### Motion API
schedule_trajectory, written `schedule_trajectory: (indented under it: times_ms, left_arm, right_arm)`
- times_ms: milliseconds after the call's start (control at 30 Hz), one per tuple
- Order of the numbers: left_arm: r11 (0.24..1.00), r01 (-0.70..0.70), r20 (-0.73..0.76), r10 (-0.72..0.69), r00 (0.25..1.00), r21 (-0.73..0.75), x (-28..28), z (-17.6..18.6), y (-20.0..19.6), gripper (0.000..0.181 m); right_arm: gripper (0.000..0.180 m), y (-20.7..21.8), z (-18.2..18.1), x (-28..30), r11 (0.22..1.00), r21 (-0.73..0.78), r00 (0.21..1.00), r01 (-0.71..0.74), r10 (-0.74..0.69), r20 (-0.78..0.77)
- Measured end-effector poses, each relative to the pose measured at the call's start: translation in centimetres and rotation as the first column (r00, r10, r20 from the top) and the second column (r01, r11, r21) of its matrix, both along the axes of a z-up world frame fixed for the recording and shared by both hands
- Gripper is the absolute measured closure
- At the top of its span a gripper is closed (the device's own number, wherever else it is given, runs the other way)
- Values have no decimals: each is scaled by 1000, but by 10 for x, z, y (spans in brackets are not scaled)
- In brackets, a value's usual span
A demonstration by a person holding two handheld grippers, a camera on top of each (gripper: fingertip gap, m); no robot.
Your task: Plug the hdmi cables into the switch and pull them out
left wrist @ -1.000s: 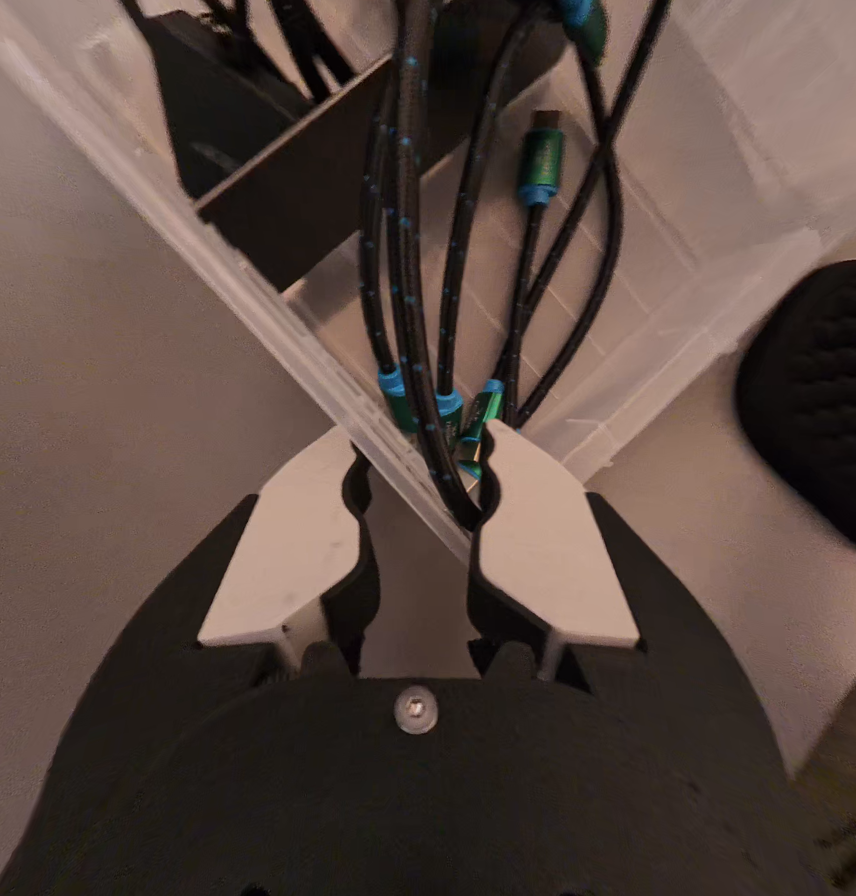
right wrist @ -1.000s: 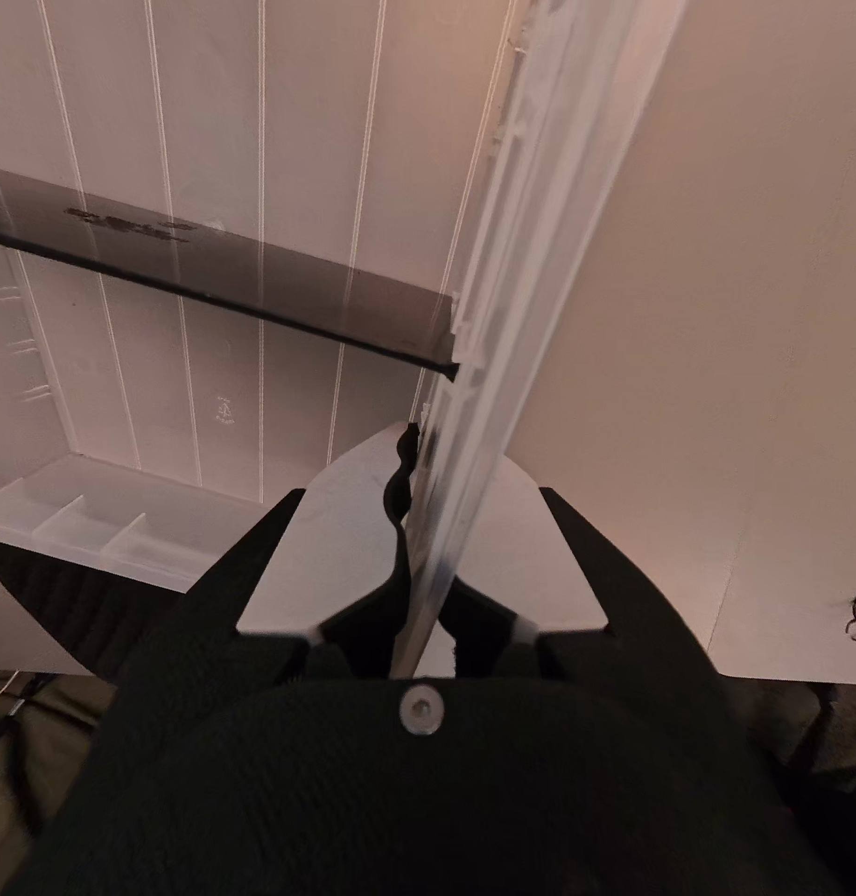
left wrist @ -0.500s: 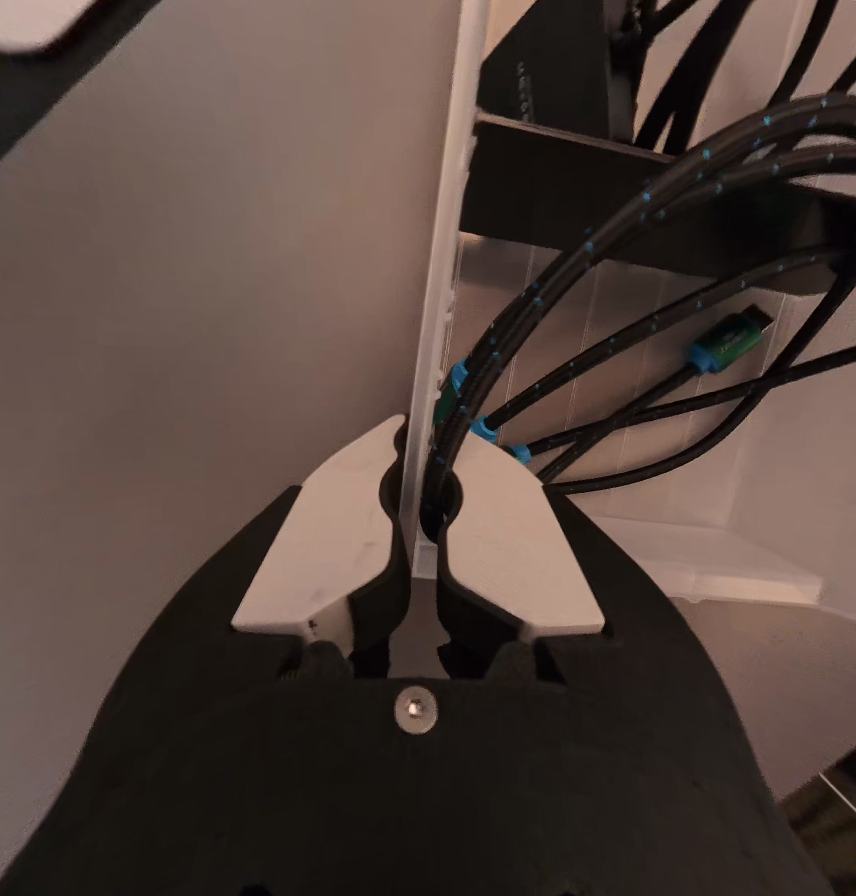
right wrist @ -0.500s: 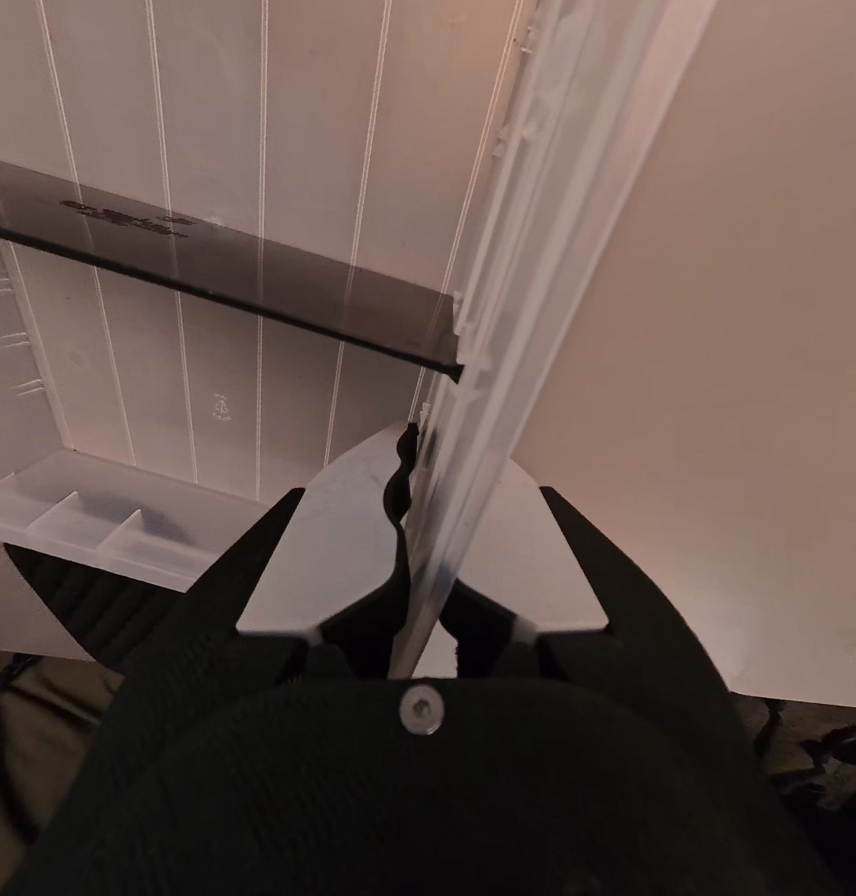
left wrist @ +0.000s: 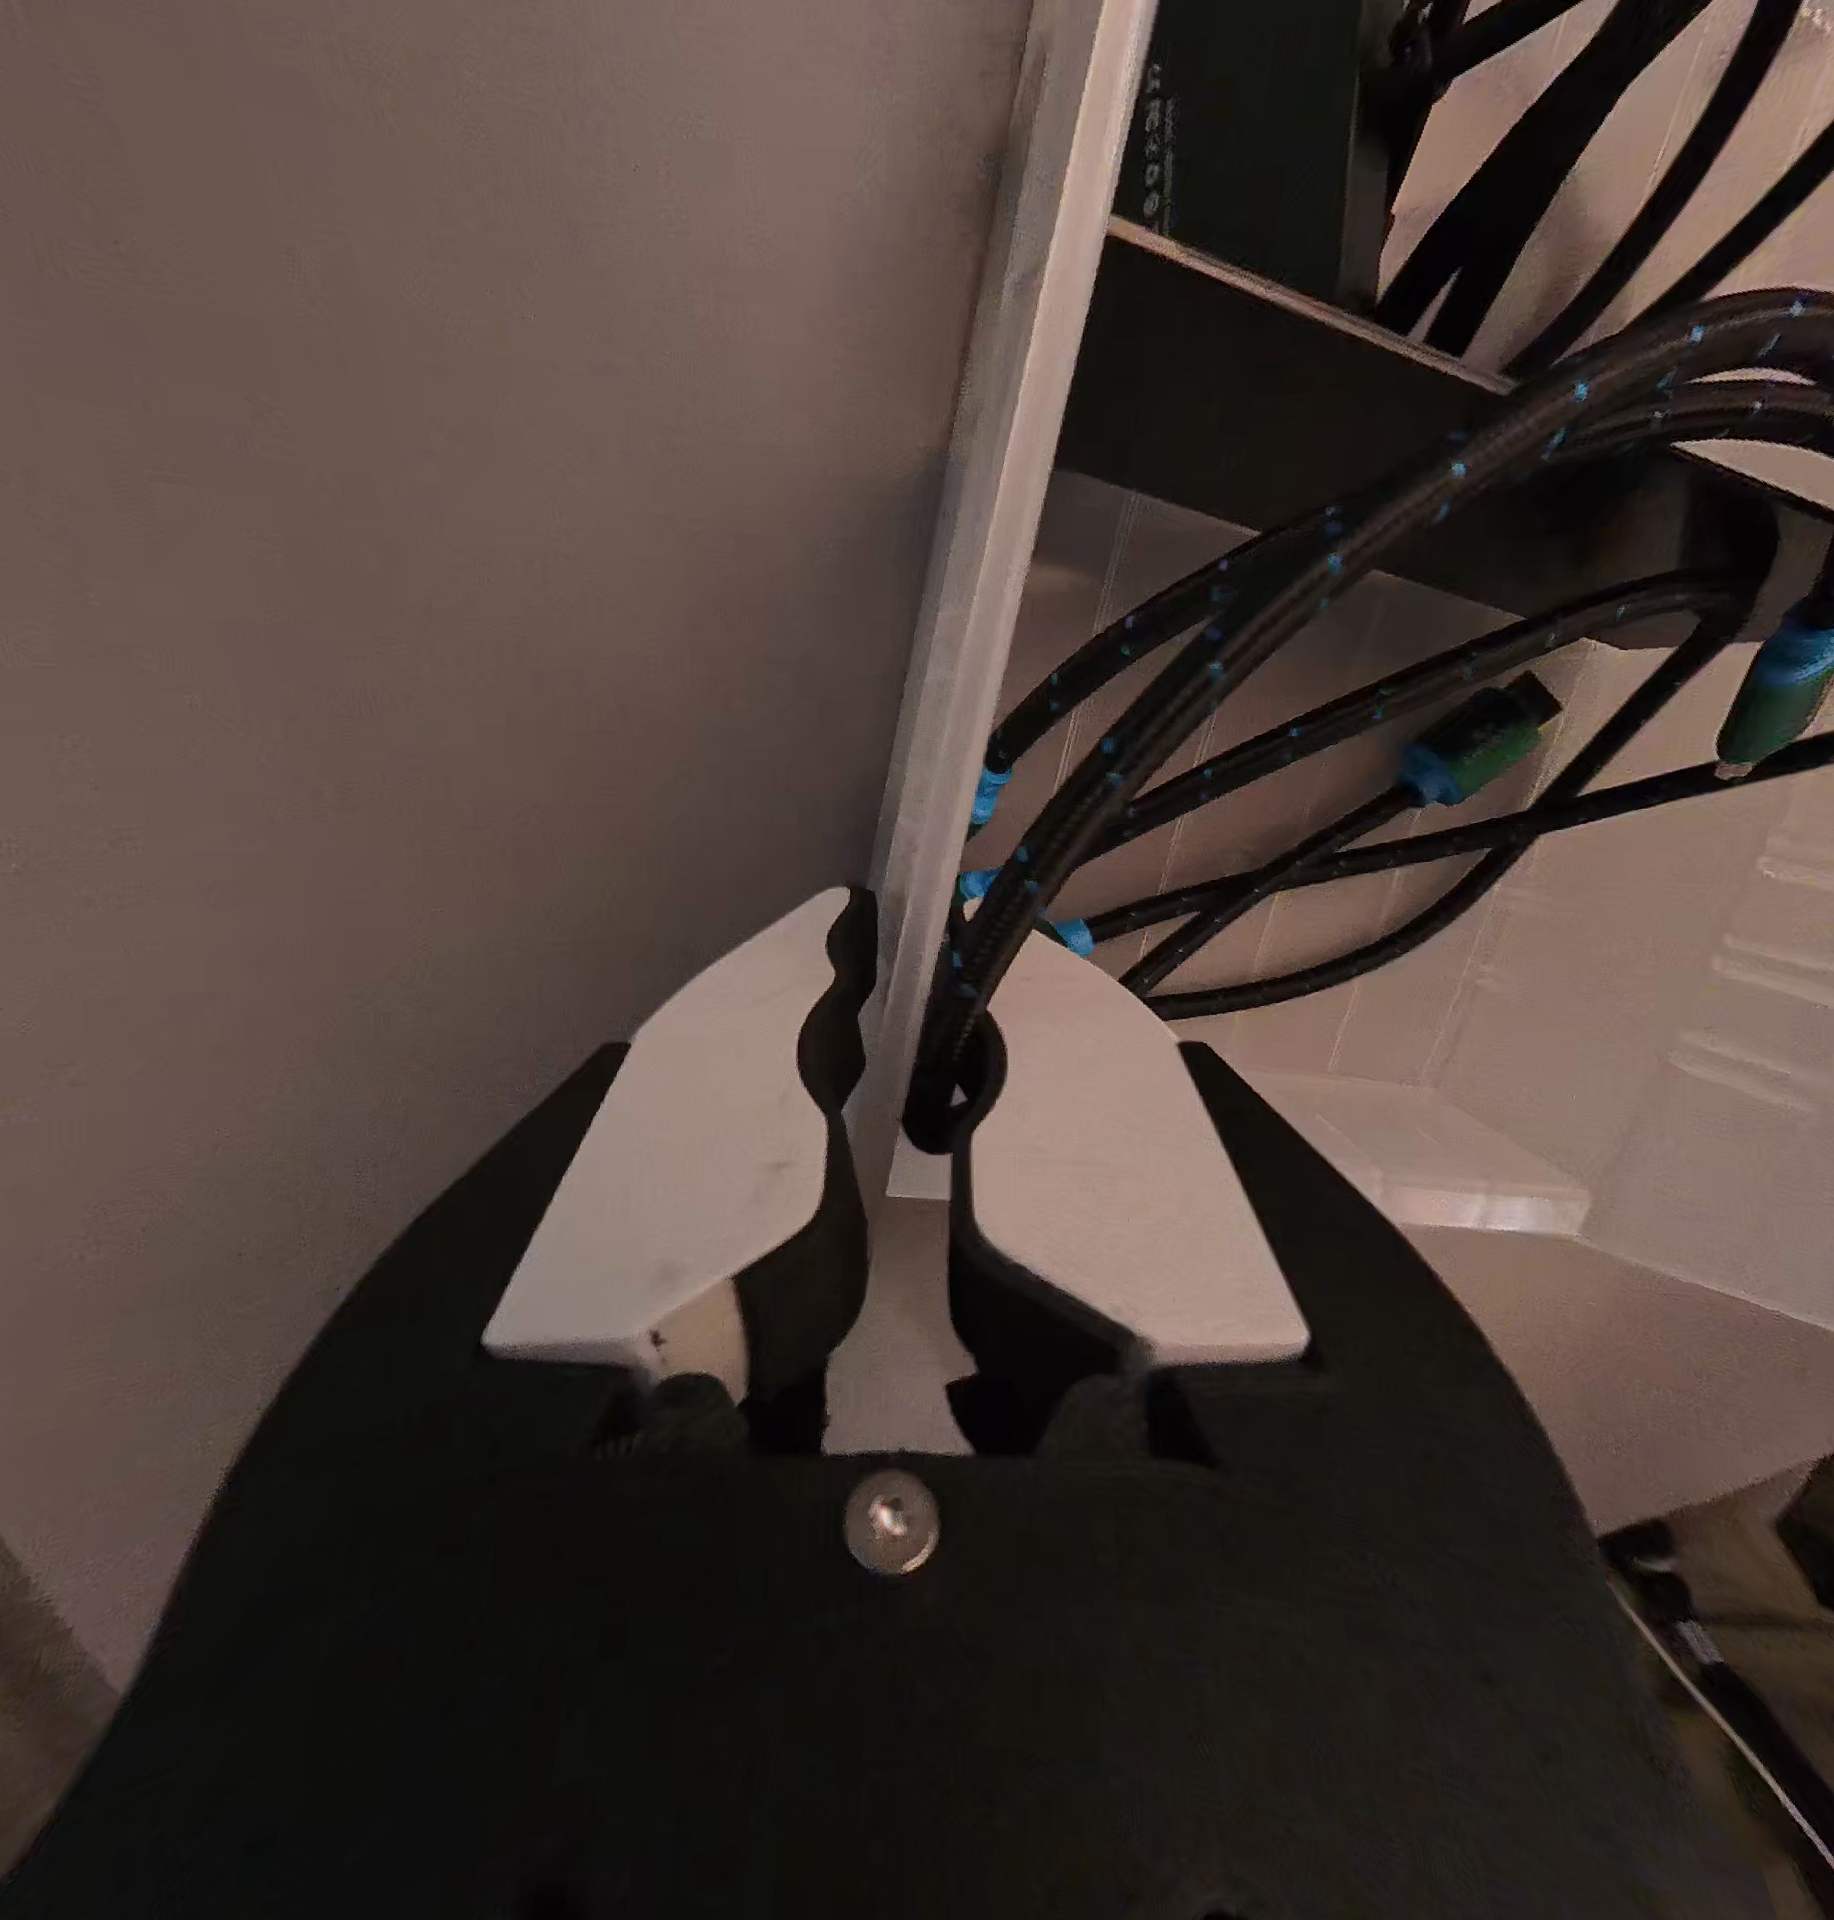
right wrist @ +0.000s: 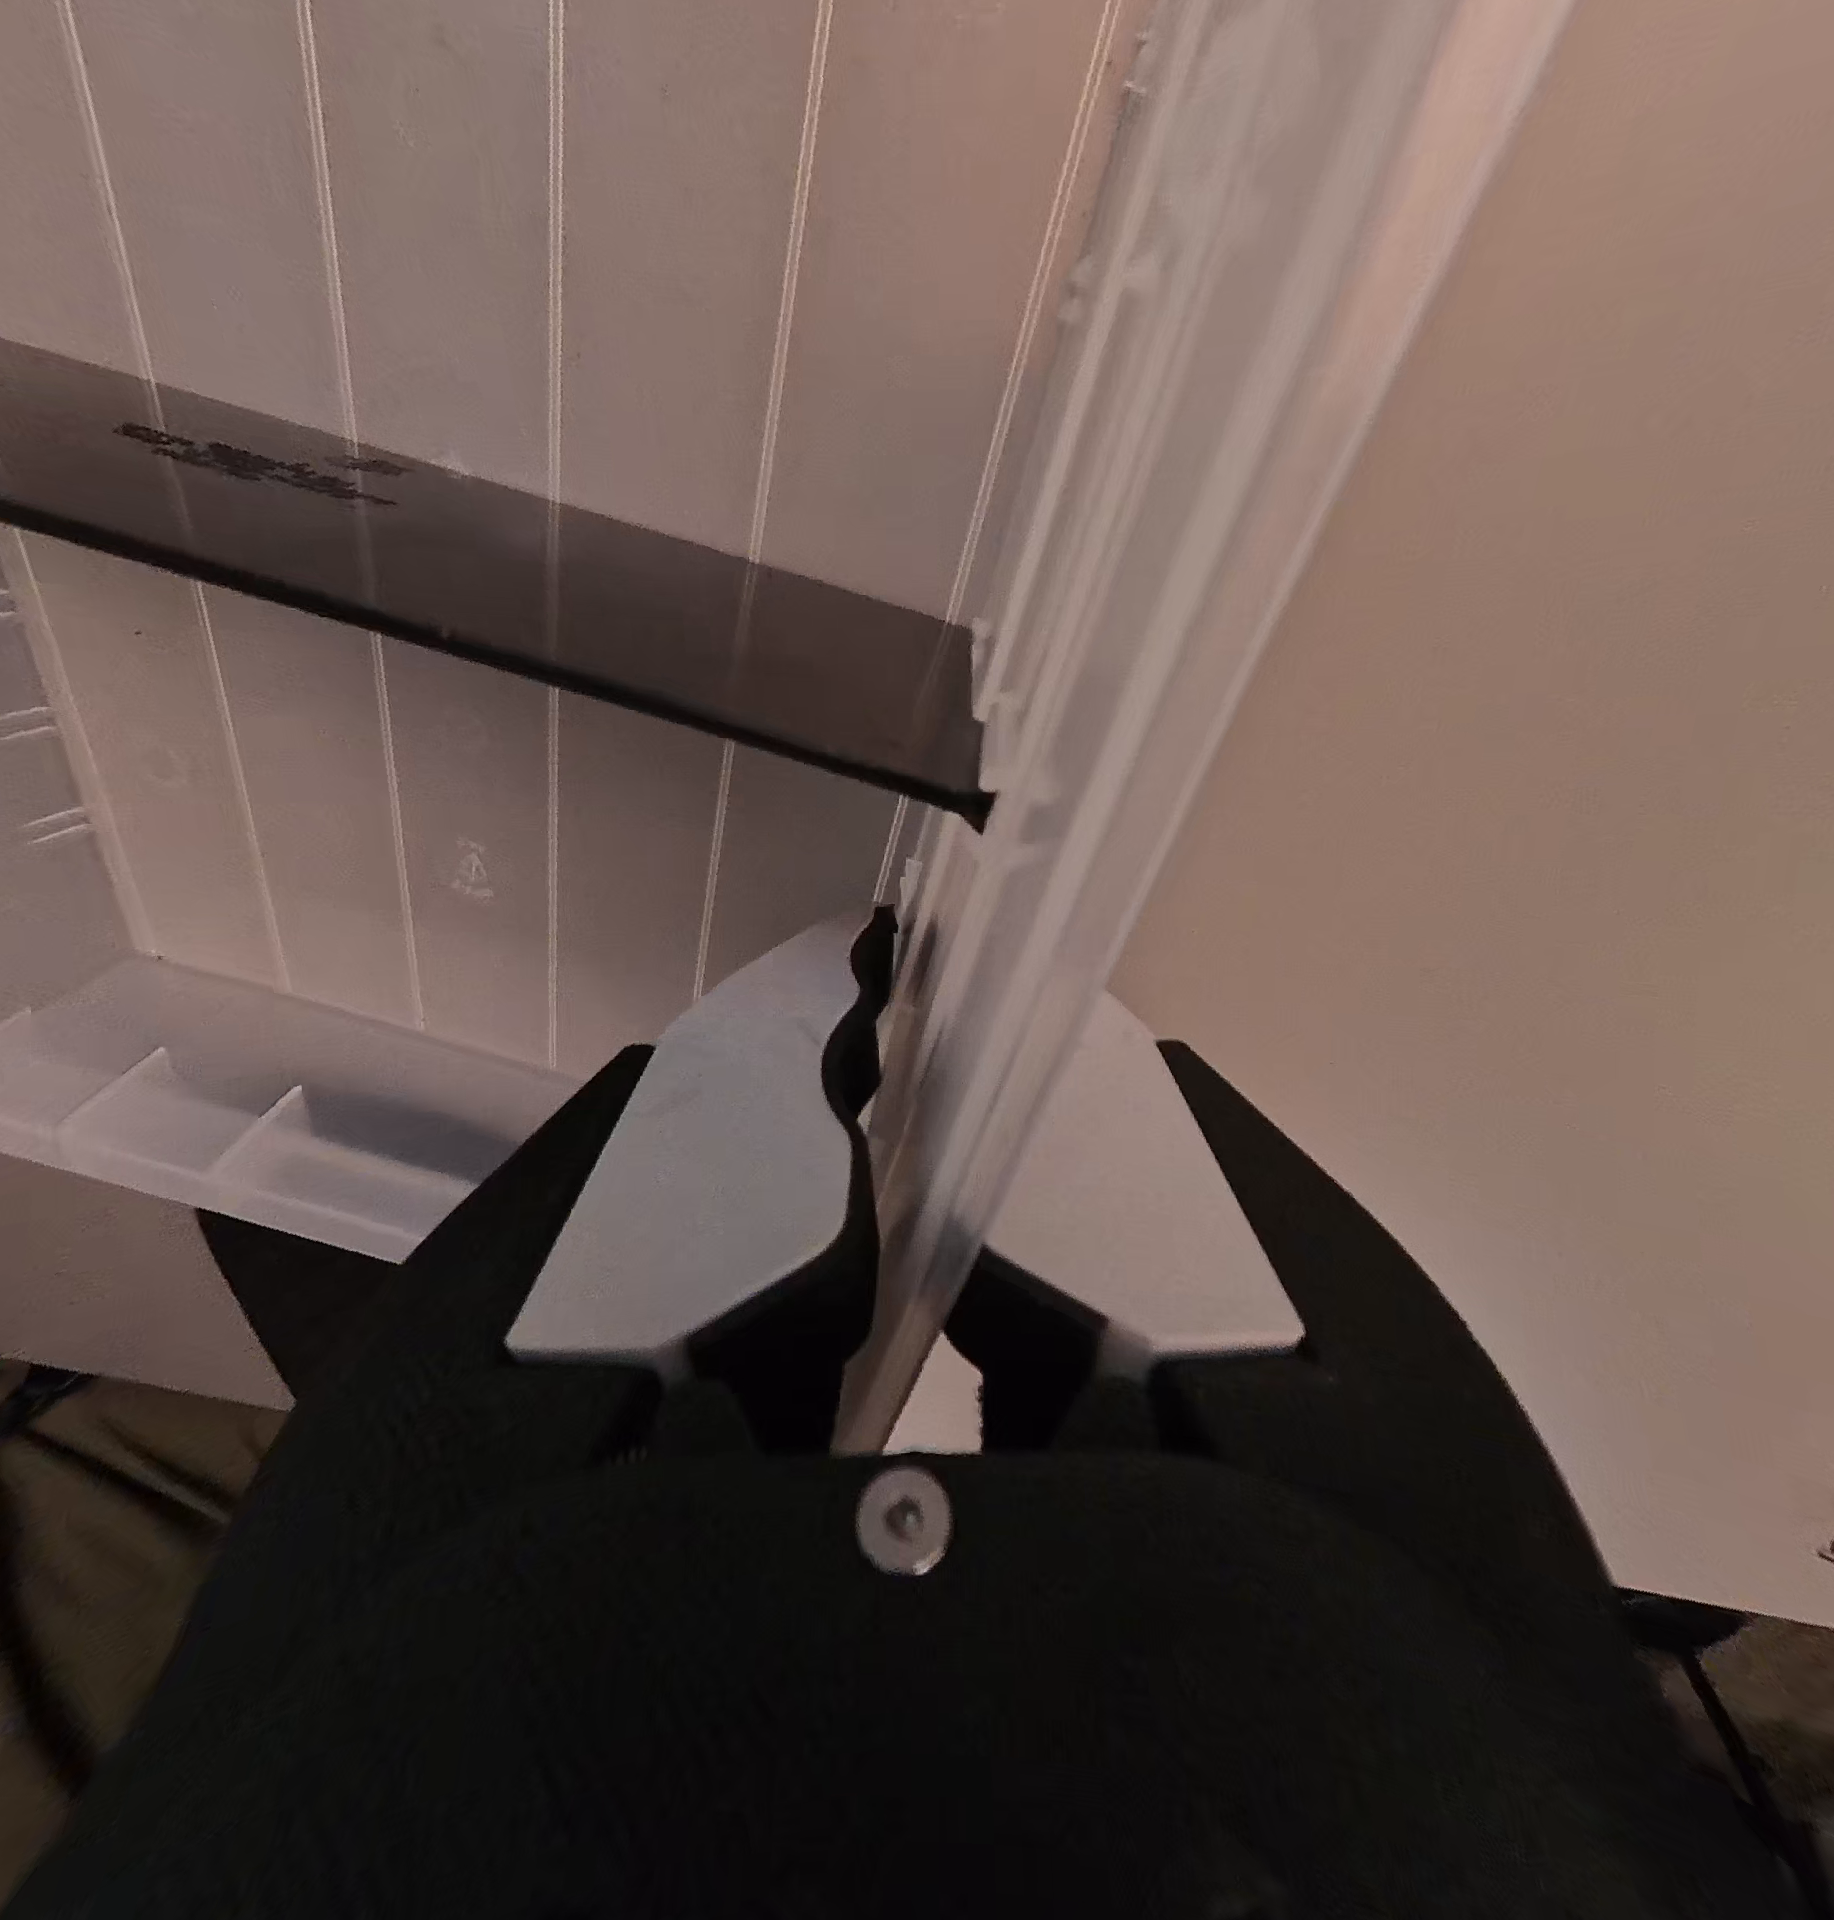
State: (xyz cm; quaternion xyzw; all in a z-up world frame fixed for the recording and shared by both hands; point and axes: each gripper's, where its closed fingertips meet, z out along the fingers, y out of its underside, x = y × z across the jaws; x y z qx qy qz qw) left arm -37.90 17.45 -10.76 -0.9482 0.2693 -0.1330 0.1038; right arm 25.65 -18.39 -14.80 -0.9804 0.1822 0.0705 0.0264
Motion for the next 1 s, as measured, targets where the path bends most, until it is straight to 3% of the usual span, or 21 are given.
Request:
schedule_trajectory:
  times_ms: [100, 367, 567, 1000]
  left_arm:
    - [997, -39, 32, 41, 999, -64, -23, 1, -14, 164]
    - [981, 16, 50, -6, 999, -191, -44, 2, -57, 158]
    - [979, -35, 105, 57, 993, -203, -51, 6, -55, 153]
    - [983, -29, 126, 52, 991, -182, -56, 11, -57, 141]
  right_arm:
    - [175, 9, 0, -5, 1000, -17, 1000, -16, 16, -4]
    - [175, 17, 0, -7, 1000, -15, 1000, -16, 16, -17]
    - [174, 21, 0, -6, 1000, 14, 1000, -9, 9, 1]
    - [172, 25, 1, -5, 998, 57, 1000, -8, 8, 7]
